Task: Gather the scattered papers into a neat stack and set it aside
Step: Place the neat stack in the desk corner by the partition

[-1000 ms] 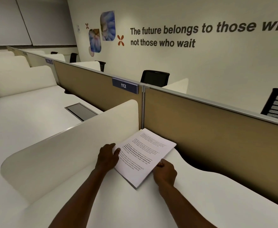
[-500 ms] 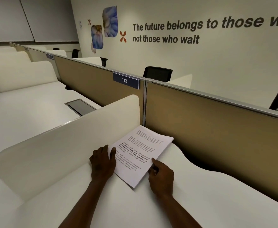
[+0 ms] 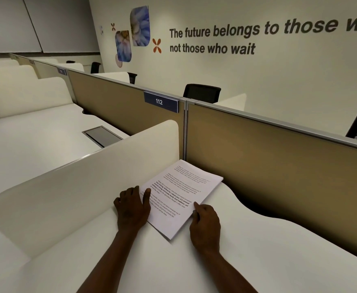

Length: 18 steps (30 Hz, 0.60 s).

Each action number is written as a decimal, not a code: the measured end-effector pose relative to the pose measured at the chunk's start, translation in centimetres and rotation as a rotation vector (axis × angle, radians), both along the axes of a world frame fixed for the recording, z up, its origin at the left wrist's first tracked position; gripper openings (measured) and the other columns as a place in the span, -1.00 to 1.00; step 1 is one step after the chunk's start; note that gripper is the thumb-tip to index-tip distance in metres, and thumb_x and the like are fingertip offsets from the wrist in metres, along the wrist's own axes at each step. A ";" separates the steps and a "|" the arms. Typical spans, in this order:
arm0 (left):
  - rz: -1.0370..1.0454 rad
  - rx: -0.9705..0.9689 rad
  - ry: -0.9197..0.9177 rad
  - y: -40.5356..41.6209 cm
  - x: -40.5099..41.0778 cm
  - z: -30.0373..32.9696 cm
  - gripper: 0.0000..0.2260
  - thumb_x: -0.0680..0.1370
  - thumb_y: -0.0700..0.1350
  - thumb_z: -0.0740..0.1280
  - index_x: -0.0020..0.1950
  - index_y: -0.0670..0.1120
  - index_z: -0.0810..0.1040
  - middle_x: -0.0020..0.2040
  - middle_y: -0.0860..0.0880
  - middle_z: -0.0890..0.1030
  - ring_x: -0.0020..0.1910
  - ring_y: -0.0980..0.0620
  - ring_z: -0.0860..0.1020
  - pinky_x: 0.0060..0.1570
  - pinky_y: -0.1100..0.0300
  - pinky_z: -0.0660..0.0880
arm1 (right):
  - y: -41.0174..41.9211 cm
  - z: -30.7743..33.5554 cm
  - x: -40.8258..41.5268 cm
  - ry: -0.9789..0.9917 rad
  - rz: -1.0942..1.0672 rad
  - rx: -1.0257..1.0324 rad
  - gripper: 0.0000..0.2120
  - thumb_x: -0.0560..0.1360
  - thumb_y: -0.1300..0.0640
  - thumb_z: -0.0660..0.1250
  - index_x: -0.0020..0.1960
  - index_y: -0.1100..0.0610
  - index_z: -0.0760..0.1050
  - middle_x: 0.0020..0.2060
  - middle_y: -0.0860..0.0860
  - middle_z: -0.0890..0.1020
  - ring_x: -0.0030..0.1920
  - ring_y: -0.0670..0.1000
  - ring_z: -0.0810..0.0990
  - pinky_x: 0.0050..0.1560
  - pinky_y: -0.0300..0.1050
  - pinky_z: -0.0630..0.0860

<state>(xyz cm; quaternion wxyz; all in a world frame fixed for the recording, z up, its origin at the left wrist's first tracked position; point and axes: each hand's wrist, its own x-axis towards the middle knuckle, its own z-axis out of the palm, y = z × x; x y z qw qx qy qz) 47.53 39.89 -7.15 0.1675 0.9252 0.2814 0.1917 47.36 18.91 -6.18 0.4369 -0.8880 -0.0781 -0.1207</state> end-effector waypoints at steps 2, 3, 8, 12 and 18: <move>0.001 0.007 -0.003 0.0 0.0 -0.1 -0.51 0.64 0.17 0.09 0.35 -0.13 0.50 0.28 -0.13 0.57 0.31 -0.17 0.43 0.34 -0.10 0.24 | 0.0 0.0 0.0 0.012 -0.009 0.003 -0.69 0.58 0.27 0.23 0.31 0.19 0.53 0.13 0.11 0.60 0.16 0.10 0.55 0.17 -0.14 0.46; 0.003 0.007 0.001 0.0 0.0 -0.1 -0.51 0.63 0.17 0.09 0.36 -0.13 0.50 0.28 -0.13 0.57 0.31 -0.16 0.43 0.35 -0.10 0.23 | 0.0 0.0 0.0 0.014 -0.012 0.009 -0.68 0.58 0.27 0.24 0.32 0.20 0.52 0.14 0.11 0.60 0.17 0.10 0.55 0.19 -0.11 0.47; 0.005 -0.005 0.011 0.0 -0.1 0.0 -0.48 0.63 0.19 0.07 0.40 -0.12 0.46 0.31 -0.13 0.55 0.35 -0.15 0.42 0.38 -0.10 0.20 | 0.2 -0.1 -0.2 0.009 -0.059 0.057 -0.69 0.56 0.27 0.27 0.30 0.25 0.52 0.15 0.14 0.63 0.18 0.14 0.57 0.24 -0.02 0.49; 0.004 -0.015 0.006 -0.1 -0.1 0.1 -0.49 0.63 0.18 0.08 0.41 -0.13 0.45 0.32 -0.13 0.54 0.35 -0.16 0.42 0.38 -0.09 0.19 | 0.4 -0.4 -0.5 -0.019 -0.106 0.033 -0.73 0.54 0.28 0.31 0.22 0.26 0.58 0.10 0.16 0.67 0.15 0.16 0.60 0.21 -0.04 0.48; 0.001 -0.020 -0.011 -0.4 -0.3 0.4 -0.49 0.63 0.16 0.12 0.42 -0.17 0.44 0.32 -0.16 0.54 0.33 -0.18 0.44 0.37 -0.09 0.22 | 0.2 -0.5 -0.6 -0.014 -0.102 -0.070 -0.73 0.56 0.22 0.28 0.24 0.21 0.58 0.12 0.10 0.66 0.18 0.13 0.55 0.20 -0.08 0.45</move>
